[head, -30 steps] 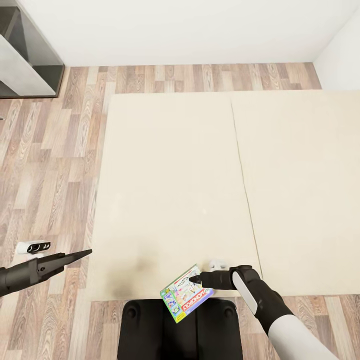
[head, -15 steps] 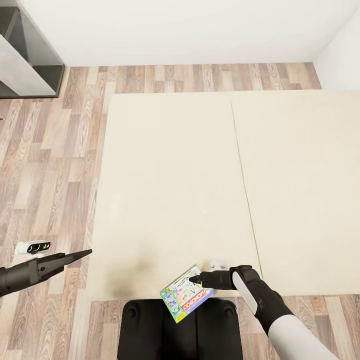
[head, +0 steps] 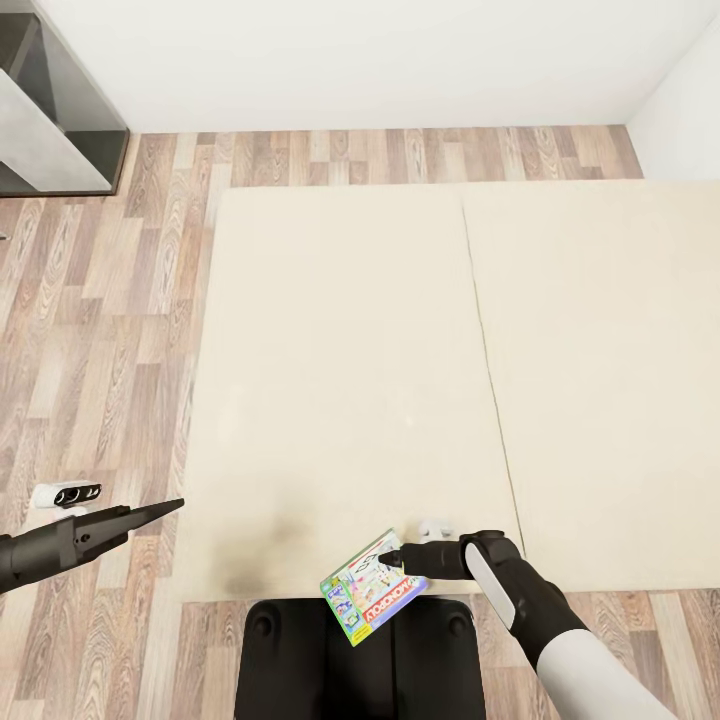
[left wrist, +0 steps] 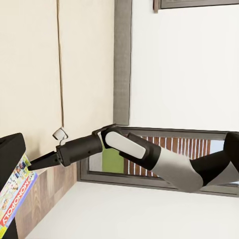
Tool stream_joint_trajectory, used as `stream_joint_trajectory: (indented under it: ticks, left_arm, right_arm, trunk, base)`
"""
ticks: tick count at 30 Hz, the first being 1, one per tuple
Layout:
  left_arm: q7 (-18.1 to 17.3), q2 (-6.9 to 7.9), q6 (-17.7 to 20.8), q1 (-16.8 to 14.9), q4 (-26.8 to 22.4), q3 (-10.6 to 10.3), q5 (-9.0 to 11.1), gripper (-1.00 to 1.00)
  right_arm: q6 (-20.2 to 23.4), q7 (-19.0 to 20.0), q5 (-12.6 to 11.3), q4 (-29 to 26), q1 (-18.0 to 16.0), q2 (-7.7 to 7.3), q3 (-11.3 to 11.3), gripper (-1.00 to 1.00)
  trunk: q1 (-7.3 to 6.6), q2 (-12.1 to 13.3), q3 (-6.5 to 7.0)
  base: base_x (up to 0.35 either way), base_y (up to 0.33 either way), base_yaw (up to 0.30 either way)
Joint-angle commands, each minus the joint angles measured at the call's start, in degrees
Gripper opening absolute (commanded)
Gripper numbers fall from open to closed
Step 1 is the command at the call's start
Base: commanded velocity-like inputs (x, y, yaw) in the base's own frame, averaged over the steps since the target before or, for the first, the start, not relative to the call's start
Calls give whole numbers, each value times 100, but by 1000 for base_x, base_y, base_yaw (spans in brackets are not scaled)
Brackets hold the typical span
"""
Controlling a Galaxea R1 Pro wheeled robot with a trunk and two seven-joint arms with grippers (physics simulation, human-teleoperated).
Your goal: Put all the toys in the child's room - the three board games (two on the bed and one on the table), the two jigsaw puzzles on the table, and the tennis ball on the table - inside the toy box on the table in the child's room.
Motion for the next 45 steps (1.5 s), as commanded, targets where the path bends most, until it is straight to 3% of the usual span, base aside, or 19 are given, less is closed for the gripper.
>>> stream_joint_trajectory:
  ticks: [1, 17, 45]
  left_arm:
    - [-20, 1, 61, -1, -2, -2, 1, 100]
    - [-24, 5, 61, -1, -2, 3, 4, 100]
    - [-20, 11, 61, -1, 14, 3, 12, 100]
  right_arm:
    - [20, 14, 1, -4, -2, -6, 7, 100]
    - [30, 11, -19, 4, -10, -125, -48, 100]
    - [210, 54, -19, 249, -3, -160, -45, 100]
  trunk:
    - [3, -9, -6]
    - [3, -9, -6]
    - [3, -9, -6]
  base:
    - [0, 0, 0]
    - [0, 0, 0]
    - [0, 0, 0]
